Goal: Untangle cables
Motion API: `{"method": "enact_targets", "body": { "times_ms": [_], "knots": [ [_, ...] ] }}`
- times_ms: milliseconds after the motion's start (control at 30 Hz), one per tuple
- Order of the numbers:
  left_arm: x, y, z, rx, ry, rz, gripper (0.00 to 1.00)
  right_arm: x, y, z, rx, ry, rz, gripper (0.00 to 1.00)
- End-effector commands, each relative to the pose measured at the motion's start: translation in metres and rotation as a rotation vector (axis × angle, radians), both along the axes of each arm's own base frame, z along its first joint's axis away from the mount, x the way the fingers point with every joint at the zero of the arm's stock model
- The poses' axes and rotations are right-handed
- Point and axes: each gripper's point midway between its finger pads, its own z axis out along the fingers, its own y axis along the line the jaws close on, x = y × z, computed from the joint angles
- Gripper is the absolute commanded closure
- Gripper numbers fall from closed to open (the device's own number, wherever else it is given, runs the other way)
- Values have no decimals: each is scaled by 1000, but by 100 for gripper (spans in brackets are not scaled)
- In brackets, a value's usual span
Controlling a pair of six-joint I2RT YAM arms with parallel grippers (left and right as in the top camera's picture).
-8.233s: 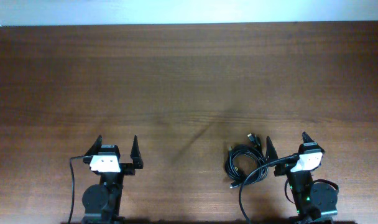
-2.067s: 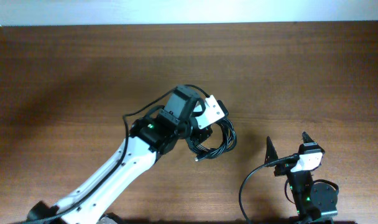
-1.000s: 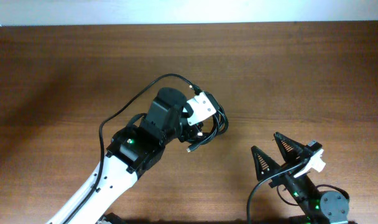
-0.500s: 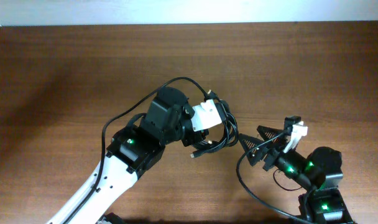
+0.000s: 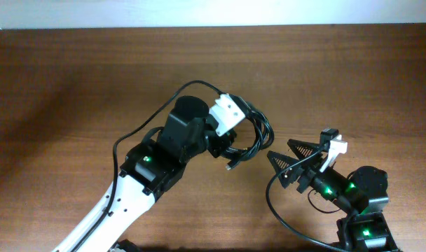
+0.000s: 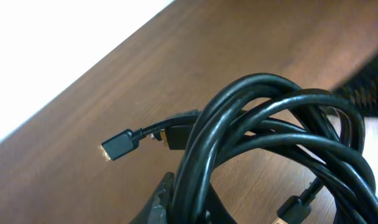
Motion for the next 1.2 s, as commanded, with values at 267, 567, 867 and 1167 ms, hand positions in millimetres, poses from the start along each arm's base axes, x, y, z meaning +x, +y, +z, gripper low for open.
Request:
{"method": "enact_targets", "body": {
  "times_ms": [267, 567, 867, 1167],
  "knots": [
    [18, 10, 18, -489, 336, 439, 100, -16, 16, 27, 32, -85, 143, 0],
    [9, -17, -10, -399, 374, 380, 100, -14, 14, 36, 33, -137, 128, 25],
    [-8, -33, -15, -369, 408, 296, 100, -12, 13, 36, 31, -137, 113, 43],
    [-9, -34, -15, -358, 386, 316, 100, -12, 13, 36, 31, -135, 114, 96]
  ]
}}
